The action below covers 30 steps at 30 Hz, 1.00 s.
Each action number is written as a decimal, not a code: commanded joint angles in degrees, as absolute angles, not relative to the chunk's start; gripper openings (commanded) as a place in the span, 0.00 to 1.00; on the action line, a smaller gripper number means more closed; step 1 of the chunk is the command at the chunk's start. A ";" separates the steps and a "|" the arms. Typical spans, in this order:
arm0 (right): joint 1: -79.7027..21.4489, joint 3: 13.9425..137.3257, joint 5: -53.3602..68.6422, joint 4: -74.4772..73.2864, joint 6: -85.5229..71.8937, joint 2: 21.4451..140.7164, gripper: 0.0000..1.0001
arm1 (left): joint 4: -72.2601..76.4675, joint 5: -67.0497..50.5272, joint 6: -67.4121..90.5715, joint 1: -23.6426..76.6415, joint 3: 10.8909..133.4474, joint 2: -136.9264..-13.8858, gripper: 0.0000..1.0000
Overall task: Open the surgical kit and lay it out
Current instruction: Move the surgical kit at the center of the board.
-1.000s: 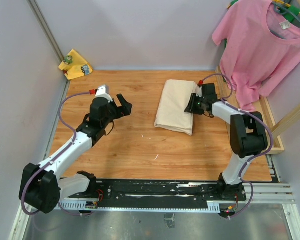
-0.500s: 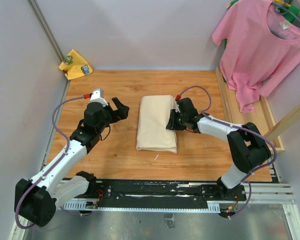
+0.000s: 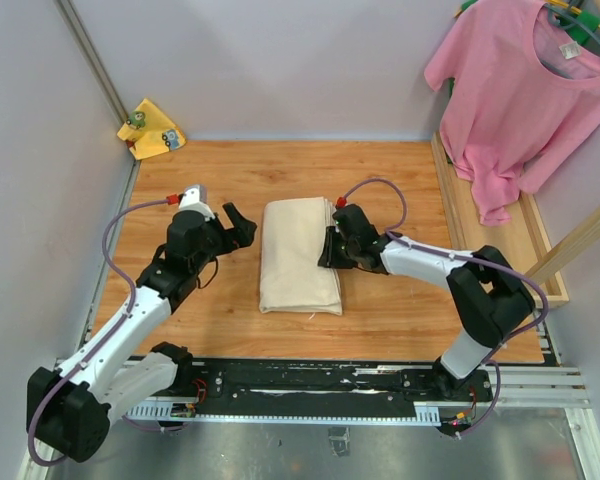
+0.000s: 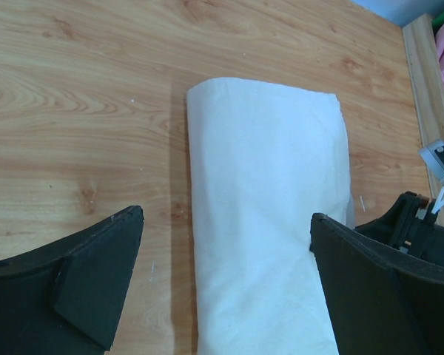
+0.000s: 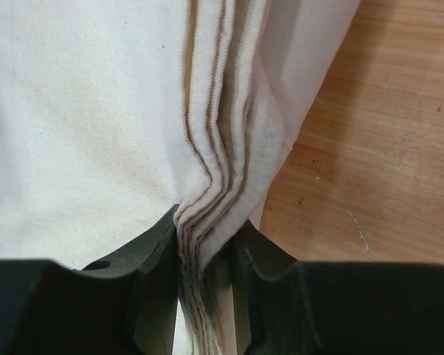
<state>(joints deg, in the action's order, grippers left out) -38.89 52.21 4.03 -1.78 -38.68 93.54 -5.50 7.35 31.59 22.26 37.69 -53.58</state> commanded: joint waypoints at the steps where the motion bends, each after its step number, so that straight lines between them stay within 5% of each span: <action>1: -36.68 58.71 1.27 -3.89 -37.01 97.66 0.25 | -5.51 7.99 31.99 22.22 36.64 -51.58 0.99; 13: -29.23 81.20 8.03 -6.32 -38.19 114.65 0.21 | -2.93 10.60 31.90 22.23 40.90 -60.40 0.99; 30: -28.63 85.66 7.06 7.06 -53.13 123.62 0.19 | -2.02 13.36 32.26 22.23 46.47 -68.65 0.99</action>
<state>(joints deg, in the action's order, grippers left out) -29.32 84.71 9.78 1.87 -47.81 121.30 -3.51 11.64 31.97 22.26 44.03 -67.57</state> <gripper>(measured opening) 0.250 0.993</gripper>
